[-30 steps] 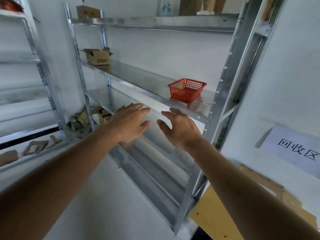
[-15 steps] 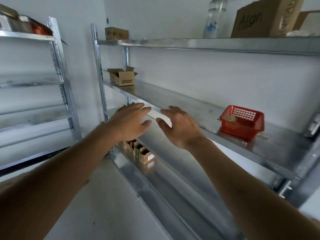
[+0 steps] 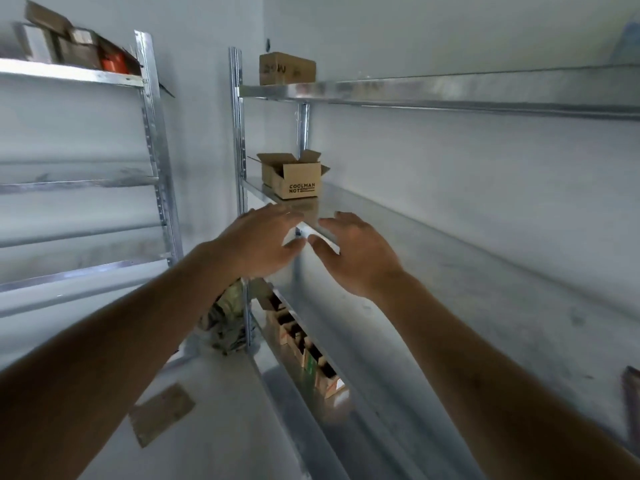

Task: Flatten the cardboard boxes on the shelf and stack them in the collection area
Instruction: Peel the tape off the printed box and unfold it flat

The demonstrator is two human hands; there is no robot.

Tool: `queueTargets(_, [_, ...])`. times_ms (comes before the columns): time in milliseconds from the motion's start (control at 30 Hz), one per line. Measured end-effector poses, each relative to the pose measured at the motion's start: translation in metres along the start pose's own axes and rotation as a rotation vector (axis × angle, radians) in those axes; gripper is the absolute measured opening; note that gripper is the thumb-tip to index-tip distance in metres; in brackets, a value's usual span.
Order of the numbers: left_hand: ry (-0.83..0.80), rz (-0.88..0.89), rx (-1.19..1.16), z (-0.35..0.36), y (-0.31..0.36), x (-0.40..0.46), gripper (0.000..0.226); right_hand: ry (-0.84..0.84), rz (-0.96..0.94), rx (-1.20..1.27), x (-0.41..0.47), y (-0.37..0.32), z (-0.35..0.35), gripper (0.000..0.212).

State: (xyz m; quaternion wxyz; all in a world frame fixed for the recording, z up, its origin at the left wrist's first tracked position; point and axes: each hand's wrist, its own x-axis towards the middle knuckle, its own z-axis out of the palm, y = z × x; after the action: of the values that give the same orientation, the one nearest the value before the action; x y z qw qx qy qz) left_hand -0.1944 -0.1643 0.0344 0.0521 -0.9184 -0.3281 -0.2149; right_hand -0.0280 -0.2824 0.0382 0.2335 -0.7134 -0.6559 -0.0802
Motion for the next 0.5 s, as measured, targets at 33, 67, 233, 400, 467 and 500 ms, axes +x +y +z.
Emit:
queueTargets(33, [-0.001,-0.006,0.003,0.007,-0.017,0.014,0.054,-0.015,-0.009,-0.01,0.022,0.001,0.011,0.054])
queueTargets(67, [0.002,-0.011,0.002,0.013,-0.035,0.027,0.055,-0.027,-0.013,-0.018,0.044,0.002,0.022,0.054])
queueTargets(233, [0.007,-0.006,-0.02,0.051,-0.129,0.094,0.058,-0.039,-0.002,-0.019,0.149,0.004,0.08,0.052])
queueTargets(400, [-0.022,0.055,-0.063,0.09,-0.234,0.169,0.057,-0.012,0.077,-0.004,0.25,-0.001,0.142,0.05])
queueTargets(467, [-0.052,0.103,-0.084,0.104,-0.273,0.2,0.056,-0.017,0.123,-0.018,0.29,-0.003,0.165,0.047])
queueTargets(500, [-0.067,0.123,-0.092,0.111,-0.291,0.214,0.055,-0.015,0.149,-0.026,0.309,-0.004,0.176,0.047])
